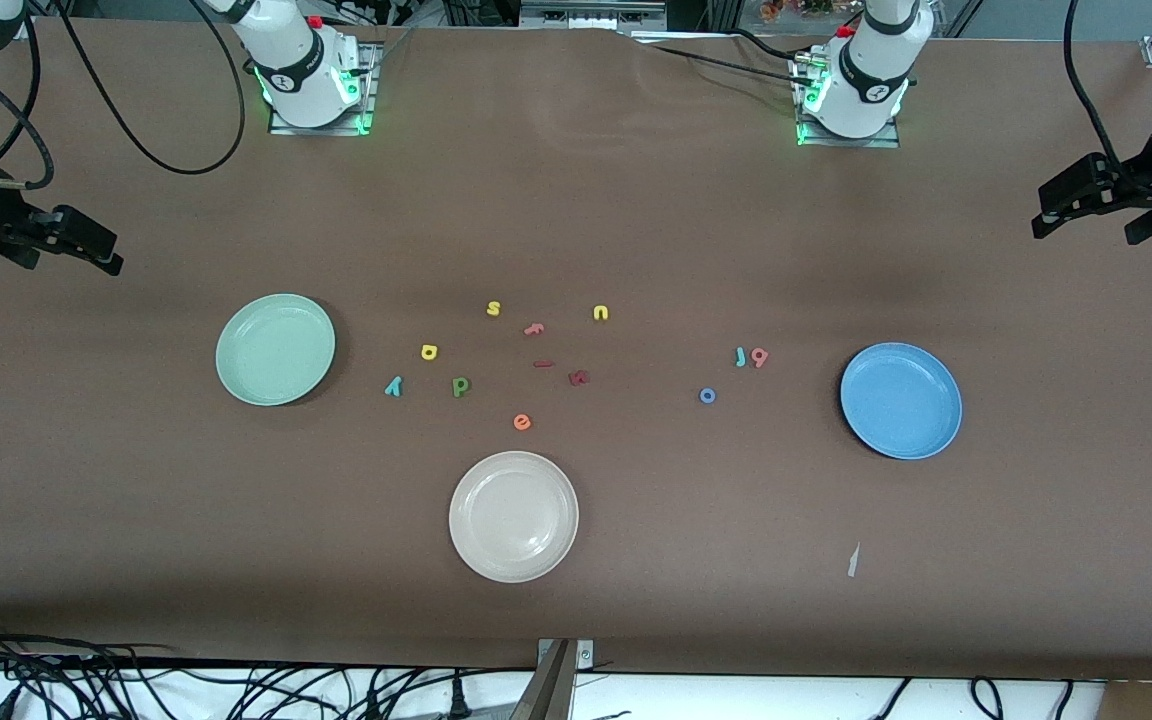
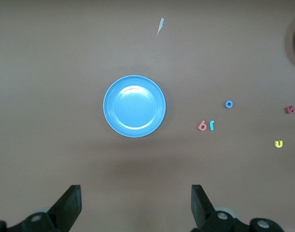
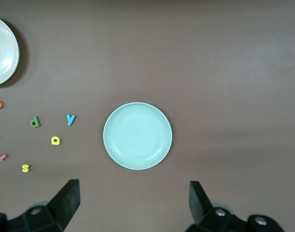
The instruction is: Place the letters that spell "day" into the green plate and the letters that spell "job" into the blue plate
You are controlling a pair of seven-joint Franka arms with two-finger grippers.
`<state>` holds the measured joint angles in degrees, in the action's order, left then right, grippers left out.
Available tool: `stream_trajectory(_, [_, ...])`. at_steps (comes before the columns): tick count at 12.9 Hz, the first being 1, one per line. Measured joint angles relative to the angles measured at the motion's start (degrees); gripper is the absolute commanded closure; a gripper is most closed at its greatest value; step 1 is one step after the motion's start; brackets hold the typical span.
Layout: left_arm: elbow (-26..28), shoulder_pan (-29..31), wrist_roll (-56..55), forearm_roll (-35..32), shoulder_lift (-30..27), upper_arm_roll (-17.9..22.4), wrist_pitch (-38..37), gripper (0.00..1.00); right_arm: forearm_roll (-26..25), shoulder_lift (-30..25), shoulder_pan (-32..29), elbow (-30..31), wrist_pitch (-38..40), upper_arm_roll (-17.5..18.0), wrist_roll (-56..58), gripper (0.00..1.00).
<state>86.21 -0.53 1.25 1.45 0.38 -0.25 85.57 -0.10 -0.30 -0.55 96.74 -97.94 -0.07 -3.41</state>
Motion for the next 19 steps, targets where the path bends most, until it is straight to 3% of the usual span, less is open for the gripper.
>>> stream_trajectory(19, [0.0,0.0,0.0,0.0,0.0,0.0,0.0,0.0,0.0,0.3,0.4,0.0,0.9,0.4,0.0,0.0])
